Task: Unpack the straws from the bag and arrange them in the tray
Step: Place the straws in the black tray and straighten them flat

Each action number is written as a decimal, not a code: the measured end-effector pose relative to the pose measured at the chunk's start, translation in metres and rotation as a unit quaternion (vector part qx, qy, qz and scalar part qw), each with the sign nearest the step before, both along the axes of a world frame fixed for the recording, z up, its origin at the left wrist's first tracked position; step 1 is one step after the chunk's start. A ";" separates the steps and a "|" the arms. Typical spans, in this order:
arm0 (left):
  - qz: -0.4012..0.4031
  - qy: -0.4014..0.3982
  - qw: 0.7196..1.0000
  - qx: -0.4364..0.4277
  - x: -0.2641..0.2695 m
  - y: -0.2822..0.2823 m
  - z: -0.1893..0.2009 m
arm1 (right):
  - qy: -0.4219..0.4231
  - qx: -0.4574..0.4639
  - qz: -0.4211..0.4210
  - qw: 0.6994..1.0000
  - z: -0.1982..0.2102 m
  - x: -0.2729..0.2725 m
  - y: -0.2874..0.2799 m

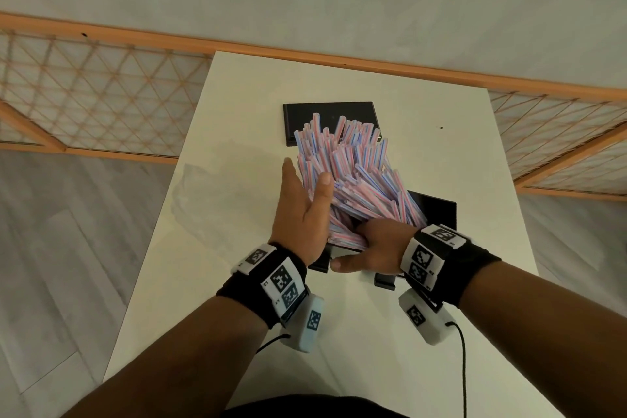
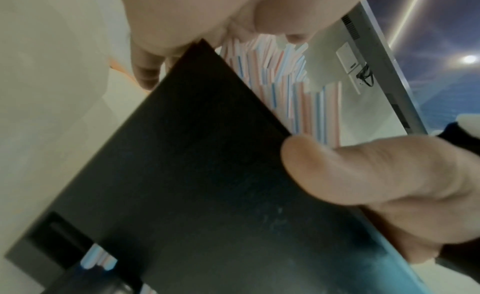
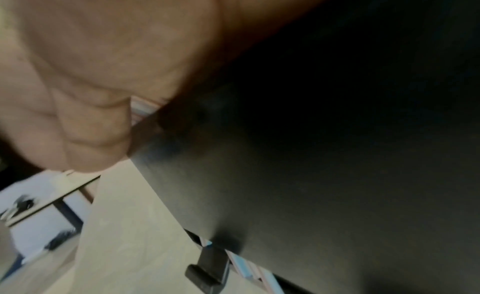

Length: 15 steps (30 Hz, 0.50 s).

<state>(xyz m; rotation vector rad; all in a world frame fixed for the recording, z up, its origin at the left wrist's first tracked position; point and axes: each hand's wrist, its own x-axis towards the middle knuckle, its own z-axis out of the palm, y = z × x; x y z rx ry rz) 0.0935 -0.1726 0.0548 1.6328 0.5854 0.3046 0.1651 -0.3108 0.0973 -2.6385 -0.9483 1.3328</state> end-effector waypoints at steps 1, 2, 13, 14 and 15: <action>0.009 -0.006 1.000 -0.017 0.000 -0.001 0.003 | 0.002 0.009 -0.005 1.000 0.000 0.000 0.001; 0.015 -0.011 0.999 -0.031 0.000 -0.001 0.005 | 0.002 0.018 -0.003 1.000 0.000 -0.001 0.002; 0.049 -0.062 0.996 -0.048 -0.008 -0.003 0.020 | 0.015 0.108 -0.064 0.992 -0.014 0.000 0.023; 0.059 -0.082 0.994 -0.051 -0.008 -0.002 0.022 | 0.000 0.110 -0.064 0.992 -0.014 0.001 0.025; 0.073 -0.094 0.991 -0.054 -0.007 -0.001 0.025 | -0.014 0.116 -0.067 0.991 -0.015 0.003 0.026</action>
